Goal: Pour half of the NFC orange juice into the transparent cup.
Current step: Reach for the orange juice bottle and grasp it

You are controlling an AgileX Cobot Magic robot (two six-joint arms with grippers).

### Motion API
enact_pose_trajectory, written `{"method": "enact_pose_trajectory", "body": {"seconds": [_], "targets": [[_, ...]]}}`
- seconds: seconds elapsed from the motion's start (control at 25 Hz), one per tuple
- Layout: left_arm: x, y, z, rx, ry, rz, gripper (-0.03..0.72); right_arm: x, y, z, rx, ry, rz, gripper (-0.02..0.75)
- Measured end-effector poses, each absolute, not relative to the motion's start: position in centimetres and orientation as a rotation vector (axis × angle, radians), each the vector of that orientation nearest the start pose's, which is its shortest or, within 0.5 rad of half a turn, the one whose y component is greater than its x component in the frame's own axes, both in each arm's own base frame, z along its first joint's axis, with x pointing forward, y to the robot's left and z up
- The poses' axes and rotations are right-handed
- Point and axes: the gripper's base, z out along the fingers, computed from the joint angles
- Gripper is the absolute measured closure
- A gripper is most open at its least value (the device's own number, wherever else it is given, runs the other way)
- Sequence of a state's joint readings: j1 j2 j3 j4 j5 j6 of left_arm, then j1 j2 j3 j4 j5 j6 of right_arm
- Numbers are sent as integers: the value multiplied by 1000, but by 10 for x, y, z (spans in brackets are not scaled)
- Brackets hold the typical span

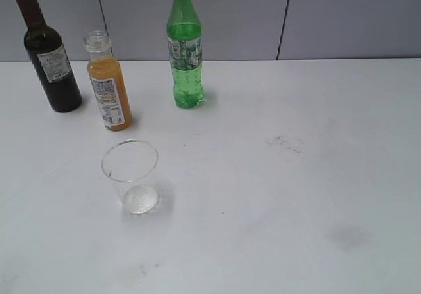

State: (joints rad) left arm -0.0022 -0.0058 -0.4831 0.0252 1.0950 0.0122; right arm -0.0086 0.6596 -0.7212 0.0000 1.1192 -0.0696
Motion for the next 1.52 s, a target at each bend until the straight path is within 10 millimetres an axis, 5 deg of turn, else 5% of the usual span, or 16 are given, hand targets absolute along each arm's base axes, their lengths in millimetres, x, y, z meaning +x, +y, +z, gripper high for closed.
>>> {"method": "enact_pose_trajectory", "body": {"seconds": [0.28,0.64,1.52], "targets": [[-5,2,270,14,2090,36,449,39,0,282,-70,2370,-30,164],[-5,2,270,14,2090,36,449,-11,2,282,-62,2087,-16,164],[-5,2,270,14,2089,36,449,-5,2,280,-55,2016,-12,164]]}}
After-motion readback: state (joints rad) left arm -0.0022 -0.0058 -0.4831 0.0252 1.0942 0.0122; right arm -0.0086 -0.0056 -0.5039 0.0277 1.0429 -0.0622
